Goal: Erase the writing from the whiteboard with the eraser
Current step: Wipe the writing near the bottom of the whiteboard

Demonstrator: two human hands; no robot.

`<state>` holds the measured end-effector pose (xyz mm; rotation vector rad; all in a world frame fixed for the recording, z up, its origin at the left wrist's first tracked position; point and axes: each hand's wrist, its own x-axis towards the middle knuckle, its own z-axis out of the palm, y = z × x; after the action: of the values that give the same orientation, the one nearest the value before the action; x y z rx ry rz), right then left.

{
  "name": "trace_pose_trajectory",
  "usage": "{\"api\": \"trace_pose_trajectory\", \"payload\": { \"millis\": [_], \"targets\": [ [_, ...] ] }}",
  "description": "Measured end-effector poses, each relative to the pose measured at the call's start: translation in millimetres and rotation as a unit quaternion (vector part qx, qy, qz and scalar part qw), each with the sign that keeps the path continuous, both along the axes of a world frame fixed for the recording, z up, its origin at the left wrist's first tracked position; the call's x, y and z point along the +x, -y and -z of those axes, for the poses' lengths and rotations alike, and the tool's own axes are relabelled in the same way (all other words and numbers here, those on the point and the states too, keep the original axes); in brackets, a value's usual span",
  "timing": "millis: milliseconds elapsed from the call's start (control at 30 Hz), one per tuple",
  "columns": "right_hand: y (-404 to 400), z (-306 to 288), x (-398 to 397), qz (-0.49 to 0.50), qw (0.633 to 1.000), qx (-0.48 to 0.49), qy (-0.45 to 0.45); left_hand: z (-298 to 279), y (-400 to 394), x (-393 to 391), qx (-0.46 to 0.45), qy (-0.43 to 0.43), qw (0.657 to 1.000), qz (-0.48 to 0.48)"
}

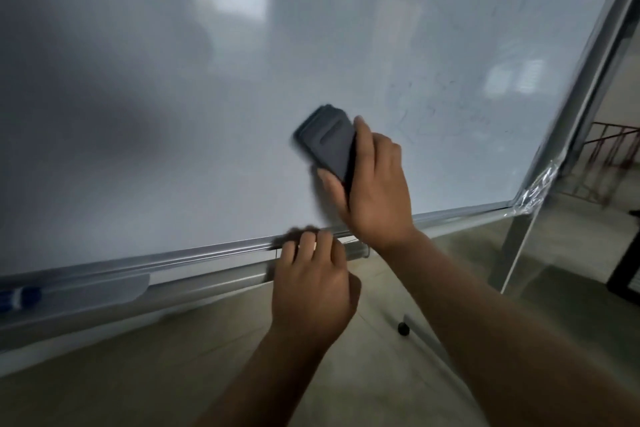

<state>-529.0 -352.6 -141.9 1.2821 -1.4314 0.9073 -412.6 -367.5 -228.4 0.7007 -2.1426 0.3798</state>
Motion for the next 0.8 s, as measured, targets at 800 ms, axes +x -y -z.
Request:
{"api": "trace_pose_trajectory", "payload": {
  "millis": [800],
  "targets": [
    [-9.2,5.0,-81.5,-0.135,0.977,-0.143,0.088,16.5,-3.5,-54.1,-0.003,-0.156,0.972,-0.176]
  ]
}}
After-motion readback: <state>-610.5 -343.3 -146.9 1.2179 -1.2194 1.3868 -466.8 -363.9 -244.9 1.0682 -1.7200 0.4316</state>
